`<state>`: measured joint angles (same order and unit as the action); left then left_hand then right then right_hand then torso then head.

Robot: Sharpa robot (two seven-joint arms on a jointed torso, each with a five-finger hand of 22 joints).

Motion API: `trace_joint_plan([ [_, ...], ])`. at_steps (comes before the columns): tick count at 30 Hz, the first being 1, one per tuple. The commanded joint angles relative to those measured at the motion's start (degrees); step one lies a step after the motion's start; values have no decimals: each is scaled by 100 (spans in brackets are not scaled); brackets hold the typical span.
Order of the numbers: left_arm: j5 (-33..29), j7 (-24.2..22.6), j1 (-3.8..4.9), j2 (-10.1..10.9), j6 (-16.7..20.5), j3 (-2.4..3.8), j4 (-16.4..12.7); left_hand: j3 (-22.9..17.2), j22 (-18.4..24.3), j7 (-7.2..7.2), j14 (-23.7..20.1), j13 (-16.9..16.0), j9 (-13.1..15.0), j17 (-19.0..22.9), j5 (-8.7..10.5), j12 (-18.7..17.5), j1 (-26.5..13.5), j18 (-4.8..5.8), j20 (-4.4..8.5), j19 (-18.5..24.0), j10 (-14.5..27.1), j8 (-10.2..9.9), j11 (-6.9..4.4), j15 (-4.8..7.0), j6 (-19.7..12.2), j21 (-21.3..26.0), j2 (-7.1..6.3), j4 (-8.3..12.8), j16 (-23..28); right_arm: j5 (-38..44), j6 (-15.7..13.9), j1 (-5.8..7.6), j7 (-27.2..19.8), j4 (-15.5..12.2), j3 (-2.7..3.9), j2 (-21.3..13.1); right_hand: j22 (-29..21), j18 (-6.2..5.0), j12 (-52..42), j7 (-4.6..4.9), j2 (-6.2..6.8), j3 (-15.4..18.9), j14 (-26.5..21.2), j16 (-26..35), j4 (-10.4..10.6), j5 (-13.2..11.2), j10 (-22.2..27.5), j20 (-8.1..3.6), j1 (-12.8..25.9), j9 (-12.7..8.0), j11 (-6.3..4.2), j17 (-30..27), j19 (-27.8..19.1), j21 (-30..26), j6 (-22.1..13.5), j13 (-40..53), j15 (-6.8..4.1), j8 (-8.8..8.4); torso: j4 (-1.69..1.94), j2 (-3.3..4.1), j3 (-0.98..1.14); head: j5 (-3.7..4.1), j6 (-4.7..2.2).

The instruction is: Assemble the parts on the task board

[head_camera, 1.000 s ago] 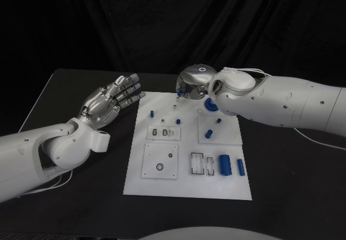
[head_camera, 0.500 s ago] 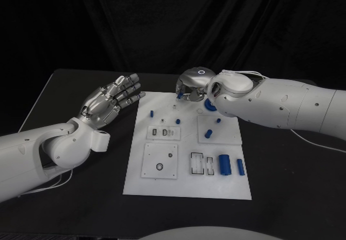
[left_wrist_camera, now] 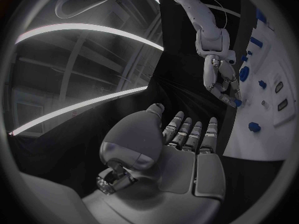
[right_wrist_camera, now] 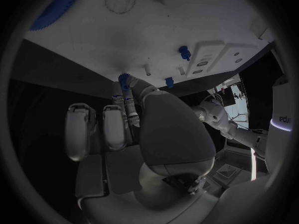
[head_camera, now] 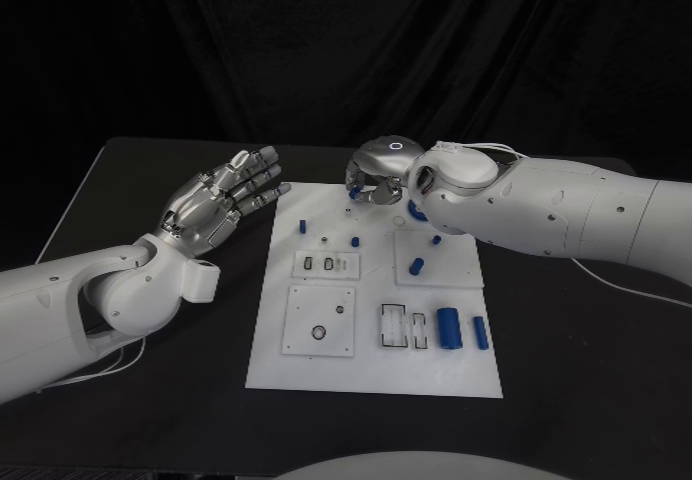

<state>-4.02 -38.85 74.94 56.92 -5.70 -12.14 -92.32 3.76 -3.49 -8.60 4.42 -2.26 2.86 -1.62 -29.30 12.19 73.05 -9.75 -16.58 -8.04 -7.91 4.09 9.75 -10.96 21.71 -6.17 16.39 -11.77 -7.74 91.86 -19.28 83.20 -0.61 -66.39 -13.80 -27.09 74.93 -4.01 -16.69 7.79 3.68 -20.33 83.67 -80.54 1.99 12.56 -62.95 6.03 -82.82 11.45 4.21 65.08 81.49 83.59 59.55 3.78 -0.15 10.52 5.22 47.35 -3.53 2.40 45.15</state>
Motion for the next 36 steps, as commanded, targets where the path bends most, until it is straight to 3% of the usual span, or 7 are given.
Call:
trace_joint_plan([
  [1, 7, -1060, 9, -10, -110, 2, 4, -10, -4, -77, 1, -7, 5, -8, -28, 31, 58, 38, -5, -25, 3, 35, 25, -28, 55, -36, 14, 13, -32, 11, -4, -18, -18, 23, 5, 20, 172, 75, 17, -5, -11, 10, -14, 29, 34, -34, -20, 13, 41, -4, 13, -2, -11, -17, -40, 6, 13, -31, -7, 1, -1, -11, 12],
  [7, 7, -1050, 9, -12, -113, 2, 13, -25, -3, -82, 1, -7, 5, -9, -32, 36, 60, 40, -6, -23, -1, 36, 32, -31, 57, -35, 17, 19, -34, 11, 213, -27, 151, 47, 6, 47, 76, 53, 219, 38, 47, 28, -58, 80, 108, -113, 186, 48, 117, -40, 85, -92, -83, -79, -299, -13, 70, -213, 3, 3, -4, -3, 17],
  [9, 6, -1041, 9, -14, -117, 2, 16, -25, -3, -82, 1, -7, 5, -9, -32, 36, 60, 40, -6, -23, -1, 36, 32, -31, 57, -35, 17, 19, -34, 11, 391, -31, 315, 66, 6, 58, -283, -25, 586, -22, 194, 101, -210, 223, 175, -250, 839, 182, 221, -188, 286, -375, -345, -295, -963, -17, 234, -615, 6, 1, -3, -2, 22],
  [18, 6, -1018, 9, -13, -127, 2, 34, -35, -2, -86, 0, -7, 6, -9, -35, 34, 62, 40, -7, -22, 1, 37, 37, -33, 59, -34, 18, 24, -34, 11, 334, -36, 414, 123, 7, 50, -797, -163, 744, -280, 163, 504, -558, 438, 136, -370, 1984, 250, 218, -570, 439, -823, -765, -700, -2598, 44, 248, -735, -3, 1, -2, -11, 8],
  [26, 6, -1012, 8, 68, -125, 2, 3, -51, -2, -93, 0, -7, 6, -9, -39, 40, 65, 43, -9, -22, -3, 37, 46, -37, 61, -34, 17, 33, -35, -82, -110, 49, 272, -26, 43, -163, -722, -146, 415, -245, 81, 608, -536, 407, 109, -315, 1911, 201, 153, -505, 383, -770, -707, -689, -2115, 135, 201, -612, -3, 1, 0, -25, -79],
  [32, 6, -1004, 8, 144, -97, 2, -29, -67, -3, -97, 4, -9, 7, -10, -43, 53, 69, 45, -10, -25, -11, 41, 54, -42, 75, -37, 13, 45, -45, -163, -35, 366, 411, -635, 53, -779, -671, -138, 100, -78, 4, 642, -505, 400, 100, -264, 1684, 190, 105, -427, 332, -752, -657, -681, -1603, 210, 189, -460, -10, 1, 2, -28, -83],
  [36, 1, -996, 8, 183, -71, 2, -56, -85, -5, -100, 11, -11, 10, -13, -51, 66, 73, 48, -11, -31, -22, 47, 60, -45, 91, -41, 10, 58, -57, -232, 52, 554, 532, -1186, 48, -1377, -874, -192, -596, 9, 3, 611, -680, 615, 80, -135, 966, 146, 49, -349, 150, -1113, -822, -858, -1247, 516, 109, -324, -10, 2, 1, -2, -46],
])
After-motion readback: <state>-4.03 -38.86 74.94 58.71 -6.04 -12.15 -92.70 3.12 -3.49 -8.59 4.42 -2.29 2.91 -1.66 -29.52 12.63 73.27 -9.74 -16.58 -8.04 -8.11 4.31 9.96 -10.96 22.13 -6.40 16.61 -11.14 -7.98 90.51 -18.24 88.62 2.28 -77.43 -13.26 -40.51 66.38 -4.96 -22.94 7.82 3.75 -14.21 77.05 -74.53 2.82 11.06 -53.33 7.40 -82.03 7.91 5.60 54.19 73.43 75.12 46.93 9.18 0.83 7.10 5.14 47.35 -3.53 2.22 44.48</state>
